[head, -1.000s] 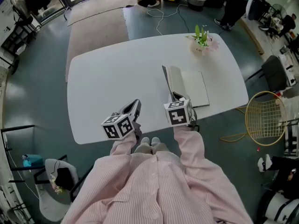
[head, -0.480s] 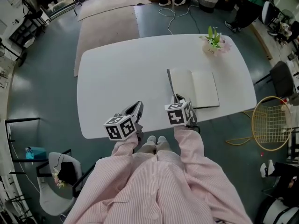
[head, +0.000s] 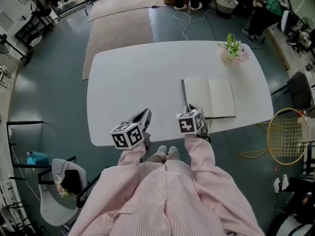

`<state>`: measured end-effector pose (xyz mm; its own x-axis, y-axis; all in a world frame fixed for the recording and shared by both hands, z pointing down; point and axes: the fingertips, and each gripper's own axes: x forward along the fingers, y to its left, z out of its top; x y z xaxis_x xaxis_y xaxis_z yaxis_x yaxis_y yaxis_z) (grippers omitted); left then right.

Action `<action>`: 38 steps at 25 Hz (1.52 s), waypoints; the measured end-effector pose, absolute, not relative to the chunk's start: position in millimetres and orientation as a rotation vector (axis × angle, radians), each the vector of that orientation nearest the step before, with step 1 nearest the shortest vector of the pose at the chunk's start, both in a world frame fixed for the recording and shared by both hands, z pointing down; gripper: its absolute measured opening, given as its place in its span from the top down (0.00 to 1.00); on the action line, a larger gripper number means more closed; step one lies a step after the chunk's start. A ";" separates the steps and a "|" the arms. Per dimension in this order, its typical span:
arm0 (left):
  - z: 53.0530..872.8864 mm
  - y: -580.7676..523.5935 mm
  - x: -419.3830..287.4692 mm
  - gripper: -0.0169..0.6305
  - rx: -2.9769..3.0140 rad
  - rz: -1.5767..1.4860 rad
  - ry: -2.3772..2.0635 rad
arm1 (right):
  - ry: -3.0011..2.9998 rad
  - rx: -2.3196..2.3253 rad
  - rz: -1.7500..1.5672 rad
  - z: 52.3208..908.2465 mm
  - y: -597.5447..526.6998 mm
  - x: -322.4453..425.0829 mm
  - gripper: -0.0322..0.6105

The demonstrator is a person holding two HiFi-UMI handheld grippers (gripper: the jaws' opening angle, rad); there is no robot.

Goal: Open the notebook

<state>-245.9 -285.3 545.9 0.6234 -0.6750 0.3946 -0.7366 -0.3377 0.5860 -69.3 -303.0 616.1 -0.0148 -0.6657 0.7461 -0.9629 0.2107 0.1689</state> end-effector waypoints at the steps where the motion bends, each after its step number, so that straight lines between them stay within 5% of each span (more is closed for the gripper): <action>1: 546.4 -285.2 -247.7 0.98 2.084 0.104 -1.104 | -1.751 1.531 0.516 617.5 -303.2 -70.3 0.89; 38: 522.8 -293.7 -206.7 0.98 2.309 0.147 -1.004 | -2.271 1.594 0.822 569.9 -300.9 -81.6 0.91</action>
<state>-206.7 -293.7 522.8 0.7064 -0.6275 0.3276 -0.6949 -0.5269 0.4894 -81.6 -300.9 569.9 -0.3721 -0.7816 0.5007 -0.9210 0.2437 -0.3040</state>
